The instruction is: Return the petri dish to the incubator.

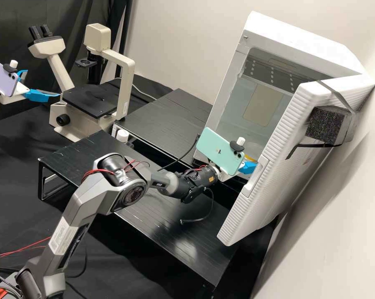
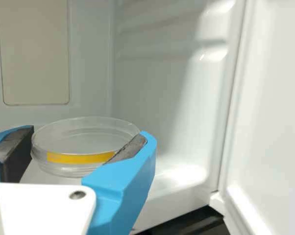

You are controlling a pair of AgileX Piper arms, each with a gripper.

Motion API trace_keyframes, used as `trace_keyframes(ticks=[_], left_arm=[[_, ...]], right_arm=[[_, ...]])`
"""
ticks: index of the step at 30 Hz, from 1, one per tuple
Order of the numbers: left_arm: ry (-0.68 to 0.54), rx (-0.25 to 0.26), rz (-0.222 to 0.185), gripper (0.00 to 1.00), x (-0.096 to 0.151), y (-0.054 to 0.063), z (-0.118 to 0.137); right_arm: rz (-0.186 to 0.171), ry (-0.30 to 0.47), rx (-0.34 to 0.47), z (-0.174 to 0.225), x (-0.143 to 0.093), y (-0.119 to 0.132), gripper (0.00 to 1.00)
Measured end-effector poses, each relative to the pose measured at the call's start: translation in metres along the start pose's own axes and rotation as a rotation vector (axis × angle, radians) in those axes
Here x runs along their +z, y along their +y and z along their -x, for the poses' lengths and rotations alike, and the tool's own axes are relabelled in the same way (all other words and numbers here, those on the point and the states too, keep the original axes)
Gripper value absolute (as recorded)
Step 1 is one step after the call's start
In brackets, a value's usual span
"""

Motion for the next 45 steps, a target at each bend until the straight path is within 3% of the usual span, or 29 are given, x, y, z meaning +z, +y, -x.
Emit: trace_keyframes(ticks=[5, 19, 20, 37, 45], left_arm=[[0.0, 0.0, 0.0, 1.0, 0.0, 0.0, 0.0], [0.0, 0.0, 0.0, 1.0, 0.0, 0.0, 0.0], [0.0, 0.0, 0.0, 1.0, 0.0, 0.0, 0.0], [0.0, 0.0, 0.0, 1.0, 0.0, 0.0, 0.0], [0.0, 0.0, 0.0, 1.0, 0.0, 0.0, 0.0]], right_arm=[[0.023, -0.022, -0.041, -0.016, 0.003, -0.015, 0.0], [0.005, -0.026, -0.012, -0.04, 0.008, -0.024, 0.0], [0.005, -0.03, -0.017, -0.041, 0.009, -0.025, 1.0], [0.006, -0.036, -0.041, -0.043, 0.009, -0.026, 1.0], [-0.046, -0.017, -0.058, -0.027, 0.009, -0.029, 1.0]])
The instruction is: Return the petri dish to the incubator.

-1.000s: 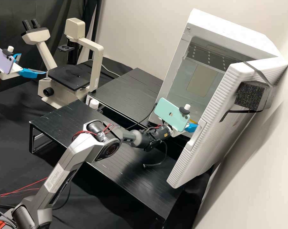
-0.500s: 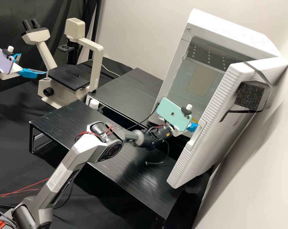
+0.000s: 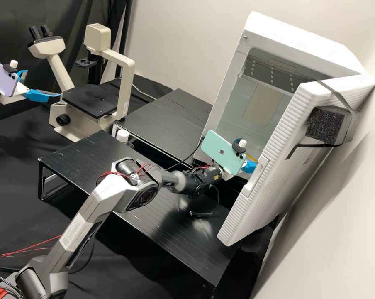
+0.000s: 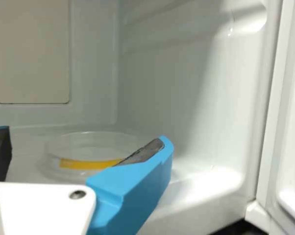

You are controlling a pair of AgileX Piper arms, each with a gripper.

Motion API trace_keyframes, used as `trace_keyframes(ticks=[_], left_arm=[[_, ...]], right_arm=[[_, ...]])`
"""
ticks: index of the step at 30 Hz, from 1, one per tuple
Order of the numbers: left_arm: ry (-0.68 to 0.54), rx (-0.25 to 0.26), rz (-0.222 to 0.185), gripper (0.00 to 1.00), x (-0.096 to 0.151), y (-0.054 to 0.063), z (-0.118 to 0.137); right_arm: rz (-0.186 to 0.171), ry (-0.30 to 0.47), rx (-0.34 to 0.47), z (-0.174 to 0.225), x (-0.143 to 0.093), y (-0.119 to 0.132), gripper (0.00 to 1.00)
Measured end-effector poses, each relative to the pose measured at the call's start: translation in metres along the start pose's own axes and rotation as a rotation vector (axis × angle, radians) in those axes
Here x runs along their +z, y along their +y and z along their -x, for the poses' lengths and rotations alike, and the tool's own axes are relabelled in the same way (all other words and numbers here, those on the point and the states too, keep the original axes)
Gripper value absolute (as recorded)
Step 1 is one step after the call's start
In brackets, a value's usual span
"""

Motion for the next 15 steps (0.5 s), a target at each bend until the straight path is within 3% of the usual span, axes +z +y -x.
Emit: trace_keyframes(ticks=[6, 15], left_arm=[[0.0, 0.0, 0.0, 1.0, 0.0, 0.0, 0.0], [0.0, 0.0, 0.0, 1.0, 0.0, 0.0, 0.0]], right_arm=[[-0.037, 0.037, -0.007, 0.033, 0.0, 0.011, 1.0], [-0.182, 0.116, 0.087, 0.111, 0.003, 0.033, 1.0]])
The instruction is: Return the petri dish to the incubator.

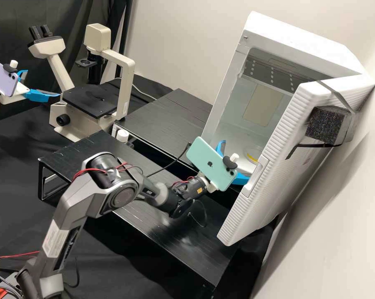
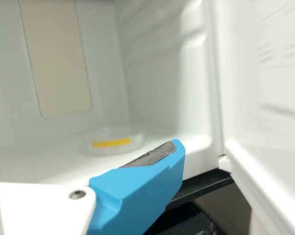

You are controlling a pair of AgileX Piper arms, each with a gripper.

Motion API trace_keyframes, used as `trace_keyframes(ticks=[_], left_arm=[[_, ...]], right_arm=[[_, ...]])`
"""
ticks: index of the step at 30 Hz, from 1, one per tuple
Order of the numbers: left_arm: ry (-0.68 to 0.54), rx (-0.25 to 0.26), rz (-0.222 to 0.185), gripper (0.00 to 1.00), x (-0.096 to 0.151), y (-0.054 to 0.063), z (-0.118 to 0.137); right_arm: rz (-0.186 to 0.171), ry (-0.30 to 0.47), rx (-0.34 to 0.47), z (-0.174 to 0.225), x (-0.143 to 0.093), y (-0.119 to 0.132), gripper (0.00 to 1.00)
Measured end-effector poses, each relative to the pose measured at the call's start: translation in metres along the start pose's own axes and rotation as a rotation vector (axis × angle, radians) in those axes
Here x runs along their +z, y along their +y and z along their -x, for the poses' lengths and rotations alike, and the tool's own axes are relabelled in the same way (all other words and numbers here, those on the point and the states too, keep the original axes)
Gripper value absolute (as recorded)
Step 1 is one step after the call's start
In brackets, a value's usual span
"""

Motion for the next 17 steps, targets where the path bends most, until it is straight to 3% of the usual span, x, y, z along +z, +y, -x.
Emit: trace_keyframes(ticks=[5, 17], left_arm=[[0.0, 0.0, 0.0, 1.0, 0.0, 0.0, 0.0], [0.0, 0.0, 0.0, 1.0, 0.0, 0.0, 0.0]], right_arm=[[-0.012, 0.062, 0.032, 0.046, -0.014, 0.004, 1.0], [-0.045, 0.046, -0.046, 0.154, -0.041, -0.006, 1.0]])
